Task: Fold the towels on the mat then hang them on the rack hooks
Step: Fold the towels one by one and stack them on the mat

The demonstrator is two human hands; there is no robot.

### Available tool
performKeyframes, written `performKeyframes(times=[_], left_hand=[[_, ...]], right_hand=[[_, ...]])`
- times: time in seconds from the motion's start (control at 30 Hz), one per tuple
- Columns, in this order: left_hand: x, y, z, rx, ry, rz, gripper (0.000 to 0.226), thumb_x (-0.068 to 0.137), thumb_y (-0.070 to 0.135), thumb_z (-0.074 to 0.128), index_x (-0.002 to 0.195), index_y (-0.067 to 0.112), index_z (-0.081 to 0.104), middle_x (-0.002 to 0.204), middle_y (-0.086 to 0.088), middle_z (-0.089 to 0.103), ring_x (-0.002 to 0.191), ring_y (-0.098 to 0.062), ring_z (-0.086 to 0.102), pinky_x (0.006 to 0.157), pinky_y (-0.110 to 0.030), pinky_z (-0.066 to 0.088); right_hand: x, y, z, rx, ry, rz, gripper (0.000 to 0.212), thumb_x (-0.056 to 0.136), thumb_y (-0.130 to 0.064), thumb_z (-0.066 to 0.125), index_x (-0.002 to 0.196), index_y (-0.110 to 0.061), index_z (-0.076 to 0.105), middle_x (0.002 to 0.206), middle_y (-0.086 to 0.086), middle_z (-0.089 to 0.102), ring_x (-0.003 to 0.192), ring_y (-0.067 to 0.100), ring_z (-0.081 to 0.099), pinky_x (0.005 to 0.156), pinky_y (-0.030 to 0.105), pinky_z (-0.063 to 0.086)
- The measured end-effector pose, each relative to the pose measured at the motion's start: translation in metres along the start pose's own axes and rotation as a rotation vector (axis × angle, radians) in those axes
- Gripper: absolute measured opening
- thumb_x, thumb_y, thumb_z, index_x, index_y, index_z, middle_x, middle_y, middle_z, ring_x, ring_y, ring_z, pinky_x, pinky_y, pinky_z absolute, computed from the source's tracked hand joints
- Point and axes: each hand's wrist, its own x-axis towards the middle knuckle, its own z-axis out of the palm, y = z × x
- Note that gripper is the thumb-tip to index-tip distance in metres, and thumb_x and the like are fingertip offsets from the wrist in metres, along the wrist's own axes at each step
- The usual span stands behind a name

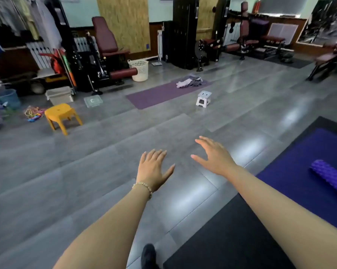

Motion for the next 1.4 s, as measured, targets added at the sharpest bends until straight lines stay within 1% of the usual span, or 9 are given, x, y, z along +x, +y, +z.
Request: performKeyframes(times=[0.2, 0.37, 0.57, 0.73, 0.87, 1.0, 1.23, 1.33, 1.4], left_hand=[[0.113, -0.076, 0.034, -0.011, 0.017, 0.028, 0.090, 0.073, 0.071, 0.008, 0.138, 0.020, 0.045, 0.140, 0.003, 0.050, 0.133, -0.019, 0.039, 0.115, -0.036, 0.017], [0.235, -0.138, 0.030, -0.047, -0.010, 0.073, 0.085, 0.074, 0.071, 0.015, 0.129, 0.019, 0.054, 0.121, -0.001, 0.062, 0.118, -0.024, 0.052, 0.102, -0.034, 0.032], [0.368, -0.179, 0.031, -0.046, -0.032, 0.105, 0.083, 0.074, 0.071, 0.014, 0.127, 0.020, 0.054, 0.118, 0.000, 0.062, 0.115, -0.022, 0.054, 0.096, -0.034, 0.035], [0.488, -0.202, 0.059, -0.027, -0.078, 0.120, 0.085, 0.074, 0.072, 0.013, 0.130, 0.020, 0.051, 0.125, 0.000, 0.059, 0.119, -0.022, 0.051, 0.100, -0.033, 0.032], [0.611, -0.215, 0.088, -0.028, -0.087, 0.119, 0.067, 0.087, 0.065, 0.034, 0.133, 0.019, 0.049, 0.129, -0.002, 0.057, 0.123, -0.023, 0.048, 0.102, -0.034, 0.031], [0.739, -0.218, 0.094, -0.038, -0.068, 0.088, 0.086, 0.074, 0.071, 0.015, 0.131, 0.019, 0.051, 0.127, -0.002, 0.058, 0.121, -0.023, 0.050, 0.099, -0.034, 0.033], [0.949, -0.230, 0.104, -0.057, -0.047, 0.073, 0.067, 0.086, 0.062, 0.032, 0.131, 0.017, 0.051, 0.130, -0.002, 0.057, 0.123, -0.023, 0.049, 0.103, -0.036, 0.032], [1.049, -0.230, 0.117, -0.063, -0.026, 0.092, 0.079, 0.079, 0.068, 0.022, 0.131, 0.016, 0.051, 0.131, -0.002, 0.056, 0.124, -0.023, 0.048, 0.104, -0.036, 0.031], [1.120, -0.229, 0.129, -0.082, -0.010, 0.122, 0.078, 0.079, 0.067, 0.026, 0.133, 0.016, 0.050, 0.134, -0.002, 0.054, 0.127, -0.021, 0.046, 0.107, -0.035, 0.027]], right_hand=[[0.124, 0.014, 0.034, 0.005, -0.035, 0.051, 0.062, 0.092, -0.049, 0.052, 0.144, -0.019, 0.035, 0.153, -0.001, 0.032, 0.141, 0.014, 0.028, 0.111, 0.030, 0.021], [0.251, 0.018, 0.034, 0.028, -0.036, 0.125, 0.061, 0.093, -0.048, 0.052, 0.144, -0.020, 0.035, 0.149, -0.001, 0.038, 0.135, 0.018, 0.037, 0.107, 0.033, 0.027], [0.377, 0.041, 0.032, 0.039, -0.048, 0.121, 0.058, 0.093, -0.046, 0.053, 0.142, -0.020, 0.039, 0.145, -0.002, 0.042, 0.133, 0.017, 0.040, 0.106, 0.032, 0.030], [0.502, 0.092, 0.042, 0.020, -0.058, 0.094, 0.059, 0.092, -0.048, 0.054, 0.142, -0.020, 0.040, 0.145, -0.001, 0.043, 0.133, 0.018, 0.040, 0.108, 0.036, 0.033], [0.619, 0.145, 0.050, 0.027, -0.051, 0.066, 0.059, 0.091, -0.047, 0.055, 0.141, -0.020, 0.040, 0.143, 0.000, 0.044, 0.131, 0.019, 0.043, 0.107, 0.035, 0.034], [0.738, 0.197, 0.045, 0.027, -0.097, -0.001, 0.058, 0.092, -0.046, 0.055, 0.141, -0.019, 0.041, 0.142, -0.001, 0.045, 0.129, 0.018, 0.044, 0.103, 0.033, 0.035], [0.923, 0.282, 0.021, 0.027, -0.133, -0.016, 0.055, 0.094, -0.040, 0.054, 0.142, -0.019, 0.039, 0.147, -0.001, 0.039, 0.129, 0.021, 0.044, 0.099, 0.035, 0.037], [1.003, 0.333, 0.023, 0.014, -0.115, -0.004, 0.055, 0.093, -0.038, 0.056, 0.141, -0.017, 0.040, 0.147, 0.000, 0.040, 0.130, 0.020, 0.043, 0.101, 0.034, 0.036], [1.064, 0.371, 0.023, -0.011, -0.095, 0.025, 0.057, 0.092, -0.040, 0.056, 0.141, -0.017, 0.040, 0.146, 0.000, 0.041, 0.131, 0.020, 0.043, 0.103, 0.037, 0.037]])
